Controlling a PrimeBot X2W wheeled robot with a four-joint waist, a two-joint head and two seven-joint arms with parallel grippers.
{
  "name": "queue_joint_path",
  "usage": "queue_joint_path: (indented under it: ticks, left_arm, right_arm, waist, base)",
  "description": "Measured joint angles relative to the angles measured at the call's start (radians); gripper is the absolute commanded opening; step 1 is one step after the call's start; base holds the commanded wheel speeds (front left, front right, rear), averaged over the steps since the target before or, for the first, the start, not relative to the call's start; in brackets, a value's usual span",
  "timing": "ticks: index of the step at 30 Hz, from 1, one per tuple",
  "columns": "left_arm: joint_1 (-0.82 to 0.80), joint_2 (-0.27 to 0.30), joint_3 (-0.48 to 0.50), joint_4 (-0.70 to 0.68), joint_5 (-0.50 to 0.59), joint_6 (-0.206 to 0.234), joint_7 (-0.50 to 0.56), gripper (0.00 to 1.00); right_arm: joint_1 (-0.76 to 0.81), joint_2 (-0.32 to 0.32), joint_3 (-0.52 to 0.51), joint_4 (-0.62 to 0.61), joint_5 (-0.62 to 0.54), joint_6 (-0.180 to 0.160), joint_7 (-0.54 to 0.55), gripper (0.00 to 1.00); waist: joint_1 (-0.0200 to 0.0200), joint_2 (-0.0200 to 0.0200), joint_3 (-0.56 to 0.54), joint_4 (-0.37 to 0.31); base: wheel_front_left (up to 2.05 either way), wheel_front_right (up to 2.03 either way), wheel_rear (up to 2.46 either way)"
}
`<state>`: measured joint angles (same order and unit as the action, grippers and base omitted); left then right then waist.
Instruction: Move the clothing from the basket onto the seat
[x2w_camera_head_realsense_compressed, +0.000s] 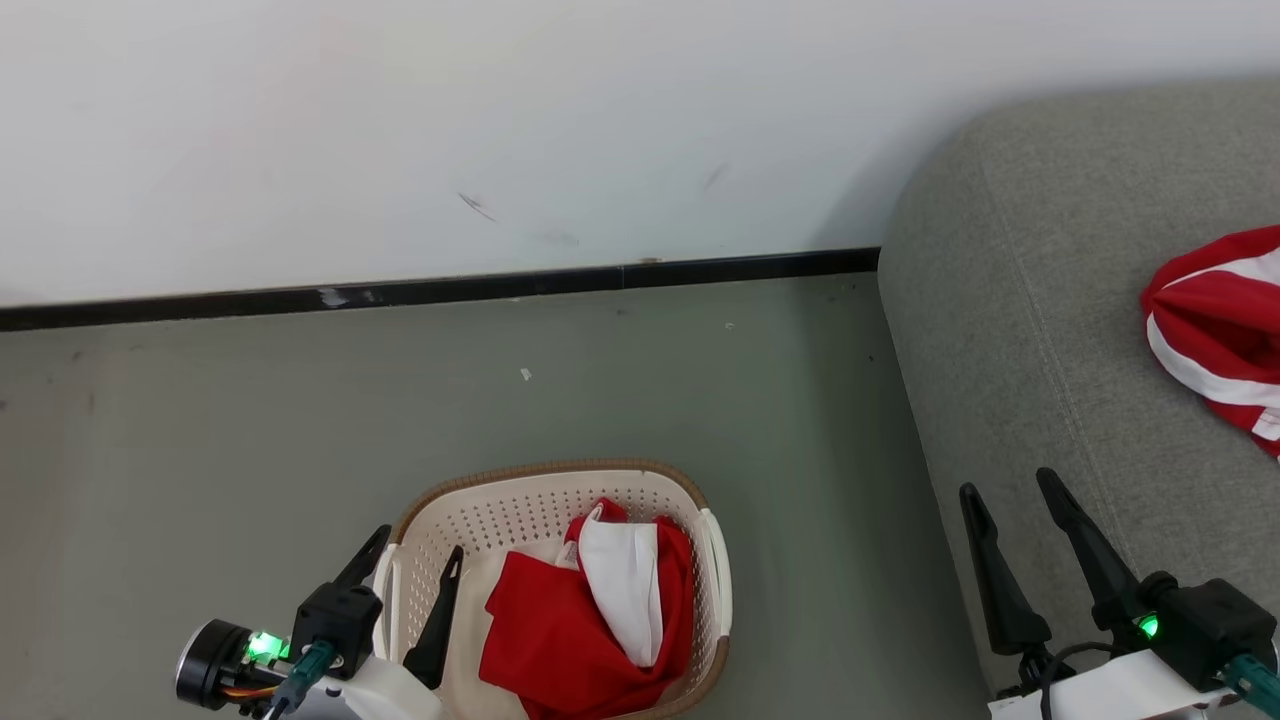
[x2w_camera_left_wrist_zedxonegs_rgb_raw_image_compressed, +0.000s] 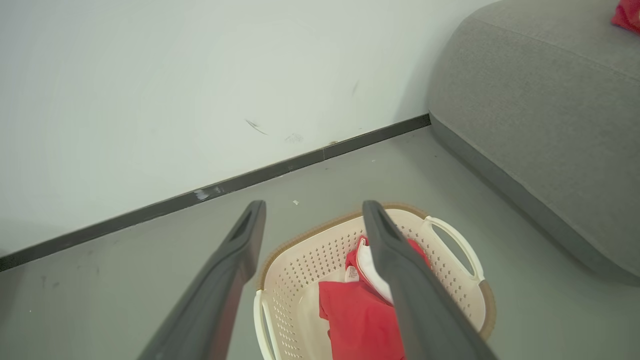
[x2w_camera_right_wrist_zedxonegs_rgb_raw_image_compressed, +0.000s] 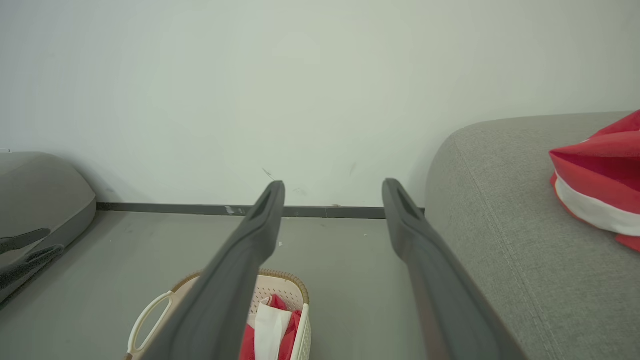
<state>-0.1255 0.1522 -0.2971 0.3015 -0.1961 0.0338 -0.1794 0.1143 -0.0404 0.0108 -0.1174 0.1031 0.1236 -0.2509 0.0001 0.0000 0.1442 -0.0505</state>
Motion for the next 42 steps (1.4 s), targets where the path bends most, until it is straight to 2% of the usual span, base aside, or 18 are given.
queue_joint_path:
  ticks: [16,42]
  left_arm:
    - [-0.211,-0.030,-0.087,0.151,0.072,-0.055,0.034,1.00]
    - [-0.488,-0.057,-0.104,0.400,0.119,-0.064,0.046,1.00]
  right_arm:
    - [-0.091,0.000,-0.033,-0.117,-0.001,0.000,0.000,1.00]
    - [-0.310,0.000,-0.058,-0.225,0.005,0.000,-0.001,1.00]
  waist:
    - [0.0000,0.0000,0.182,-0.029]
    - [0.0000,0.0000,0.487,-0.121]
  base:
    - [0.00,0.00,0.00]
    - [0.00,0.00,0.00]
